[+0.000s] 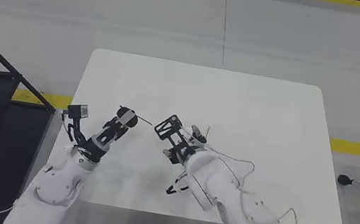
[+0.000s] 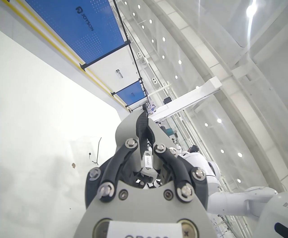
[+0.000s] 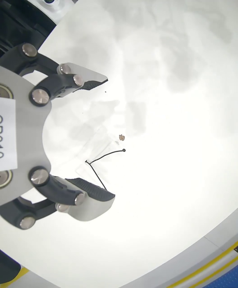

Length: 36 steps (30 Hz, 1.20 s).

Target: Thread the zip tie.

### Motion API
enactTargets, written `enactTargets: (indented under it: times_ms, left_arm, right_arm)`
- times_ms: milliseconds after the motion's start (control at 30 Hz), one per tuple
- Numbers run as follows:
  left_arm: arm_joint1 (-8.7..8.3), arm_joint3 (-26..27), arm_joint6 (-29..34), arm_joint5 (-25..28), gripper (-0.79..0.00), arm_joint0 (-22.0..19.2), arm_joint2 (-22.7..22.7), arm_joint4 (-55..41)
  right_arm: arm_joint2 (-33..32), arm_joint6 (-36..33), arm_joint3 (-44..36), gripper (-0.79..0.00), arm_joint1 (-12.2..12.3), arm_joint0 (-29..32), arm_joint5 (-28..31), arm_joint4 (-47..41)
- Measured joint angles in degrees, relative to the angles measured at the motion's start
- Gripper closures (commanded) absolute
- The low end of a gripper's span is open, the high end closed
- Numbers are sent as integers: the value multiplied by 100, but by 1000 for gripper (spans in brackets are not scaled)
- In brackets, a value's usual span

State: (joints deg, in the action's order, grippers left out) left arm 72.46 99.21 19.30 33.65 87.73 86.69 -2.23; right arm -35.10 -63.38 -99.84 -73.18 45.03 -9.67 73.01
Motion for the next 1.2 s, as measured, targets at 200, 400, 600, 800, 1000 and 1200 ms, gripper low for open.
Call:
enactTargets:
  times_ms: [200,400,600,800,1000,1200]
  left_arm:
    - [-2,8,-48,14,0,15,19,-60]
    - [-1,8,-47,14,0,15,18,-58]
    - [9,17,-314,-182,0,13,61,-60]
    - [23,1,-679,-383,0,4,131,-219]
    - [29,10,-751,-375,0,16,137,-293]
    - [29,10,-749,-375,0,16,137,-291]
  right_arm:
    - [317,-366,765,-554,-345,-516,-359,19]
    - [329,-328,1208,-431,-550,-694,-504,2]
    - [221,-272,1415,-385,-659,-688,-527,8]
    - [63,-275,1482,-351,-707,-596,-407,12]
    - [-41,-302,1591,-305,-766,-549,-264,37]
    - [-63,-351,1704,-262,-856,-542,-178,58]
